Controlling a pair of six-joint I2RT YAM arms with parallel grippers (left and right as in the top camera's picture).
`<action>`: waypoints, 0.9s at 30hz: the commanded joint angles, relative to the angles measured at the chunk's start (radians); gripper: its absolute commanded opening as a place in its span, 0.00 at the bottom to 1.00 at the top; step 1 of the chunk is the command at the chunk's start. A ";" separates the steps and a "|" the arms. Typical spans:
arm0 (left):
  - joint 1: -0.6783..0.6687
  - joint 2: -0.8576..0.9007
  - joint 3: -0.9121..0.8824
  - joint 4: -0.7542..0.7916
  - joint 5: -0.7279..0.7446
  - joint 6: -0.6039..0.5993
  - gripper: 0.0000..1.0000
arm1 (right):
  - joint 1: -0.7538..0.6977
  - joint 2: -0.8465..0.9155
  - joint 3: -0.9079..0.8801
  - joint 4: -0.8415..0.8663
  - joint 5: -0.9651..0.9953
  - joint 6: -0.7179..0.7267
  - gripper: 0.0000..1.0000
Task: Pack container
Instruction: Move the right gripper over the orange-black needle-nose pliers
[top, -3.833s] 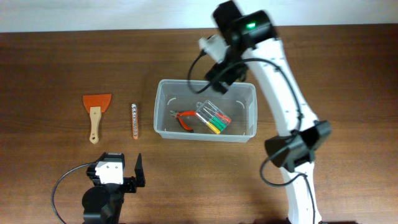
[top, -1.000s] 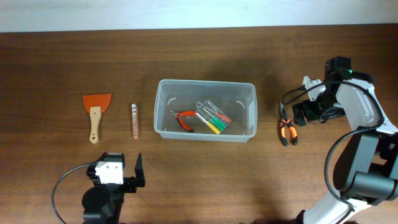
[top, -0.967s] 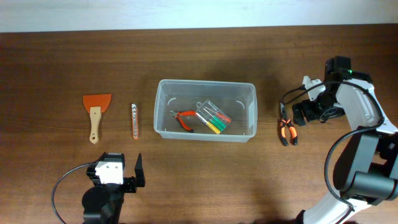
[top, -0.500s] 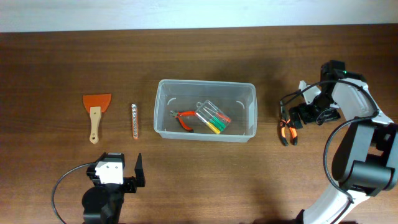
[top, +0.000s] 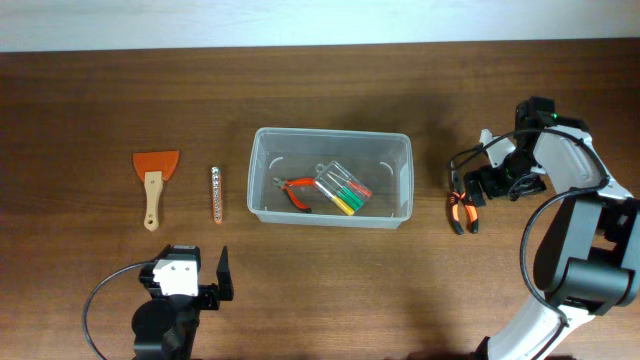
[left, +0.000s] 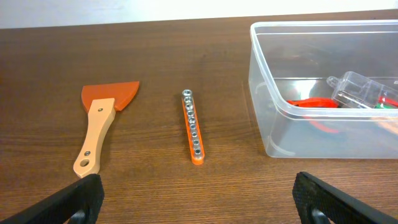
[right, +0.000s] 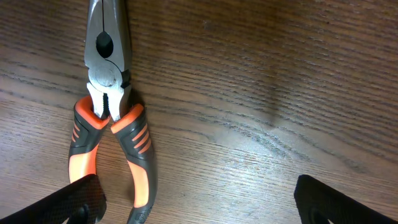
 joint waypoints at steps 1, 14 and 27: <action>-0.005 -0.006 -0.007 0.003 0.011 -0.003 0.99 | -0.001 0.029 -0.008 -0.001 -0.013 -0.011 0.99; -0.005 -0.006 -0.007 0.003 0.011 -0.003 0.99 | 0.000 0.062 -0.009 -0.008 -0.014 -0.010 0.99; -0.005 -0.006 -0.007 0.003 0.011 -0.003 0.99 | 0.008 0.098 -0.009 -0.003 -0.024 -0.011 0.99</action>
